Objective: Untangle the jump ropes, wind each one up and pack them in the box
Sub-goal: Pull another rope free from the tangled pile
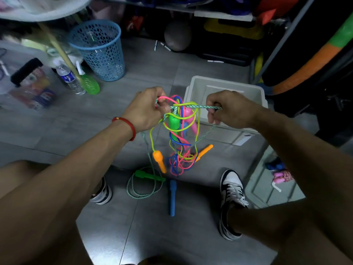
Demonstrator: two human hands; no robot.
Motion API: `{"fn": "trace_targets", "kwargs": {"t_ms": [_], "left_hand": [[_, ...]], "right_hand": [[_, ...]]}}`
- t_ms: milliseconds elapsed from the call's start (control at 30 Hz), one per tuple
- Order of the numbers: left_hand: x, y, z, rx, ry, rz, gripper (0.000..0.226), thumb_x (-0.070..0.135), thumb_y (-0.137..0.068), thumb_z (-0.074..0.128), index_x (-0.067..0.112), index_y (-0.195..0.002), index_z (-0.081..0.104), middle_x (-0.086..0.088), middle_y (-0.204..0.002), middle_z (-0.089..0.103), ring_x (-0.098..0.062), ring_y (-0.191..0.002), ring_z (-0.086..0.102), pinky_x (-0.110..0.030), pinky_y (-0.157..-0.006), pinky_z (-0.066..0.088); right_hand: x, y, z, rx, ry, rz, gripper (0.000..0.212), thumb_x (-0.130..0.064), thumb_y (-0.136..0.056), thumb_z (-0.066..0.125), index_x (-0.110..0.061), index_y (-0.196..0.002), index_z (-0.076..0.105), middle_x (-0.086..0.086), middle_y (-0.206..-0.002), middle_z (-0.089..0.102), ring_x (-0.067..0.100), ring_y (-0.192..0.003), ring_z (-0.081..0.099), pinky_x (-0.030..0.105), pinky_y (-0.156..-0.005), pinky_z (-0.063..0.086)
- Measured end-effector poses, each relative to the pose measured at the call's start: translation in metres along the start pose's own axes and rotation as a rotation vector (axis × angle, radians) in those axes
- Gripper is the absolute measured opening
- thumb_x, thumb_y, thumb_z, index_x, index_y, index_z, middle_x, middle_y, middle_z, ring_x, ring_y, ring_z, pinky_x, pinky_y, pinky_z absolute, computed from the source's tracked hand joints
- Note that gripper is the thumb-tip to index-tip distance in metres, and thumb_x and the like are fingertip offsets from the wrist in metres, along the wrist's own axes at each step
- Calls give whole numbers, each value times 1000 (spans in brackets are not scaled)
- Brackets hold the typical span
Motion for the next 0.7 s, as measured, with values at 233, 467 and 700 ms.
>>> {"fn": "trace_targets", "kwargs": {"t_ms": [233,467,700], "left_hand": [[4,-2,-4,62,-234,1,34,36,-86,71,20,-72,45,1,-74,62,-28,-76,58,-34,-69,44],[2,4,12,-202,-86,-90,38,40,-60,74,22,-71,42,9,-63,59,-14,-60,48,-43,-72,55],[18,12,27,-194,-37,92,30,5,-91,55,25,-75,38,10,-75,67,-13,-83,69,-30,-74,48]], "right_hand": [[6,10,-20,12,-161,41,20,-1,-87,56,-9,-72,65,2,-52,54,4,-43,41,22,-48,32],[8,13,-37,201,-89,-29,27,-28,-98,64,-7,-83,74,-23,-44,52,-4,-46,49,7,-48,32],[31,15,-25,-22,60,136,37,-56,-89,64,-23,-78,74,5,-64,69,13,-60,65,28,-66,46]]}}
Point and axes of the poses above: each hand's wrist, its own y-axis away from the middle knuckle, its own z-axis out of the palm, x = y × z, the point moved 6 cm from there along -y, towards the middle knuckle
